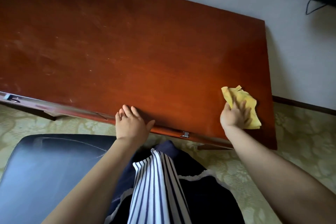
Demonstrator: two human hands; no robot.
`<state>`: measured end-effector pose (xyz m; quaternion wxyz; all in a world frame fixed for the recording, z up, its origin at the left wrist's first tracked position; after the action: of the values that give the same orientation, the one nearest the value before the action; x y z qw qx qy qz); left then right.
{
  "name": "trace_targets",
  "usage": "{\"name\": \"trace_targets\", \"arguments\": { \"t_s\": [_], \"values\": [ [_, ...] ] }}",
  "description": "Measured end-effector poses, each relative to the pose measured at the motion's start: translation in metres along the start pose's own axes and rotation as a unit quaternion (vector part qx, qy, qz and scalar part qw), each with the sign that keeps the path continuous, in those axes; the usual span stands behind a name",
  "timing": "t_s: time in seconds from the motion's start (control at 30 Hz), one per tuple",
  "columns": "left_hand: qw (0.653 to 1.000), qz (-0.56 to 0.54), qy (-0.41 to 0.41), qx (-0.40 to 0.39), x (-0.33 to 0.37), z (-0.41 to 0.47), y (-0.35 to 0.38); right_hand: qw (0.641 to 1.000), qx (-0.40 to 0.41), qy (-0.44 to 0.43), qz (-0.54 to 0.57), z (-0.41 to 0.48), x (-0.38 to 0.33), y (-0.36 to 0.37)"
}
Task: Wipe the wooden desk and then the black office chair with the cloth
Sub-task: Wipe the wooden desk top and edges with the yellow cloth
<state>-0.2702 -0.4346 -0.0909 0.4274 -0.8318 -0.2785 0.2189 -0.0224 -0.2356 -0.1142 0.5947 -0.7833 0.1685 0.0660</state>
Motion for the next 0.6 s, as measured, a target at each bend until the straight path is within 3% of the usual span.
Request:
{"name": "trace_targets", "arguments": {
  "t_s": [0.2,0.37,0.5,0.6],
  "values": [
    [0.999,-0.036,0.021,0.023,-0.009,0.001,0.006,0.983,-0.027,-0.157,-0.090,-0.044,-0.058,0.040],
    [0.993,-0.110,0.028,0.023,-0.018,0.007,0.007,0.943,-0.069,-0.296,-0.135,-0.075,-0.089,0.062],
    [0.978,-0.199,0.023,0.051,-0.036,0.011,-0.002,0.856,-0.136,-0.469,-0.170,-0.102,-0.109,0.078],
    [0.963,-0.250,0.003,0.103,-0.052,0.012,-0.008,0.764,-0.177,-0.589,-0.195,-0.117,-0.128,0.089]
  ]
}}
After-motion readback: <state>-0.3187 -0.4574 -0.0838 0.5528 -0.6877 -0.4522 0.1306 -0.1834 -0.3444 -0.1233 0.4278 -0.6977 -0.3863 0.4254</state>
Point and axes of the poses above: each hand's wrist, its own z-axis towards the middle knuckle, its own y-axis out of the palm, x = y × z, the point moved 5 cm from there along z, towards the middle knuckle, and after that the axes turned 4 degrees about -y, right-handed, at the moved point
